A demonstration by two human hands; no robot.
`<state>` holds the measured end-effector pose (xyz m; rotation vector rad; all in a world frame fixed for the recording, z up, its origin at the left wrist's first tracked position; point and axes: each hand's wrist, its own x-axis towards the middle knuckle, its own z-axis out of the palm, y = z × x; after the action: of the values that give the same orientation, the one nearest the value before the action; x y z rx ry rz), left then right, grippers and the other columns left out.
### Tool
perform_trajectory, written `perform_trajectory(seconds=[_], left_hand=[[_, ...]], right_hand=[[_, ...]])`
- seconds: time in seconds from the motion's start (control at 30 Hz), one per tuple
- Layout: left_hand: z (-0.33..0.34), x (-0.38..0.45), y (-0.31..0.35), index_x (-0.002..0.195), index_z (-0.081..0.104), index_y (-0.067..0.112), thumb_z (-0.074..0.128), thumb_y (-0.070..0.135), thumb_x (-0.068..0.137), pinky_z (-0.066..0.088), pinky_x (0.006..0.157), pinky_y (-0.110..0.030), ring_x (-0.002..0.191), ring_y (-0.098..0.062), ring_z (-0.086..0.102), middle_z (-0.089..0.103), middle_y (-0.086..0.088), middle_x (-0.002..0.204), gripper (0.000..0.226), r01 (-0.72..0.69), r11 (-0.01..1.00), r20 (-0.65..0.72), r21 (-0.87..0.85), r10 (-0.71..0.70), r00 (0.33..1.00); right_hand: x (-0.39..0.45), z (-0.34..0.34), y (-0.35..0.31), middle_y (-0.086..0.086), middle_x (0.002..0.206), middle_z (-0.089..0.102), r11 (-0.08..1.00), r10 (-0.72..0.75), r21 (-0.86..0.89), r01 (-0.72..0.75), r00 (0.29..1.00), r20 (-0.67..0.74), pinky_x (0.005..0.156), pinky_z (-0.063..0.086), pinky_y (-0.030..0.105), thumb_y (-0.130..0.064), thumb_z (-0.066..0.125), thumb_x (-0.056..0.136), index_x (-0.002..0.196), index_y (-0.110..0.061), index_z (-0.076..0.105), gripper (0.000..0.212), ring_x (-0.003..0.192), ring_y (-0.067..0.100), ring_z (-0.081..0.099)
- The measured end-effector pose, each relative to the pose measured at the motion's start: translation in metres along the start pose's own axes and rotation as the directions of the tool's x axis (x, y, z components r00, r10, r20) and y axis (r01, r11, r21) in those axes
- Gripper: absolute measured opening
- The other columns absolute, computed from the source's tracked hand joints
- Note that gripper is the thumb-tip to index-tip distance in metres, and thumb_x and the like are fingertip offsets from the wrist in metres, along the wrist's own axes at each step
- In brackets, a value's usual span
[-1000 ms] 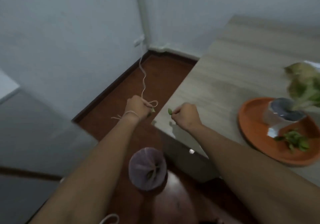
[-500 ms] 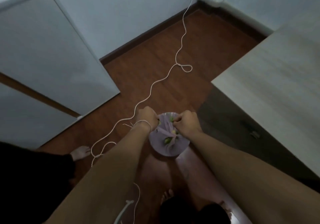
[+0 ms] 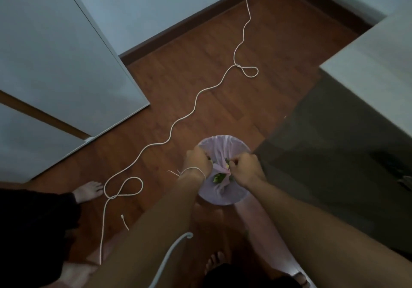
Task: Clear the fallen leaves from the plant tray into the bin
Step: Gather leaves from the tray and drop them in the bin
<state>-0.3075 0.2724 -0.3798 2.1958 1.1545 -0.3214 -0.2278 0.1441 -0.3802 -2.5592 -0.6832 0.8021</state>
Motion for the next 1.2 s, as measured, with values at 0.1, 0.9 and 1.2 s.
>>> perform_trajectory(seconds=[0.1, 0.9, 1.2], left_hand=[[0.018, 0.006, -0.013, 0.094, 0.077, 0.007, 0.057, 0.01, 0.086, 0.051, 0.091, -0.036, 0.105, -0.036, 0.065, 0.074, -0.015, 0.104, 0.021, -0.003, 1.0, 0.021, 0.012, 0.003, 1.0], [0.004, 0.003, -0.015, 0.129, 0.063, 0.014, 0.056, 0.023, 0.093, 0.044, 0.105, -0.03, 0.124, -0.027, 0.059, 0.065, -0.01, 0.132, 0.037, -0.169, 0.985, 0.145, -0.041, 0.174, 0.974], [-0.093, -0.025, 0.076, 0.114, 0.072, 0.008, 0.067, 0.011, 0.087, 0.046, 0.091, -0.023, 0.105, -0.024, 0.07, 0.074, -0.011, 0.114, 0.028, -0.286, 0.943, -0.064, -0.17, 0.279, 0.958]], right_hand=[[0.003, 0.015, 0.011, 0.013, 0.054, 0.056, 0.997, 0.065, 0.03, -0.065, 0.998, 0.01, 0.058, 0.038, 0.033, -0.013, 0.059, 0.087, 0.049, -0.007, 0.052, 0.04, 0.061, 0.032, 0.055], [0.012, 0.026, 0.023, 0.015, 0.106, 0.065, 0.974, 0.092, 0.215, -0.066, 0.989, -0.113, 0.086, 0.051, 0.037, -0.01, 0.065, 0.083, 0.133, -0.016, 0.059, 0.051, 0.094, 0.029, 0.062], [-0.054, -0.089, -0.022, -0.004, 0.119, 0.063, 0.858, -0.009, 0.503, 0.105, 0.982, -0.189, 0.095, 0.053, 0.04, -0.029, 0.057, 0.075, 0.125, -0.028, 0.062, 0.05, 0.109, 0.013, 0.062]])
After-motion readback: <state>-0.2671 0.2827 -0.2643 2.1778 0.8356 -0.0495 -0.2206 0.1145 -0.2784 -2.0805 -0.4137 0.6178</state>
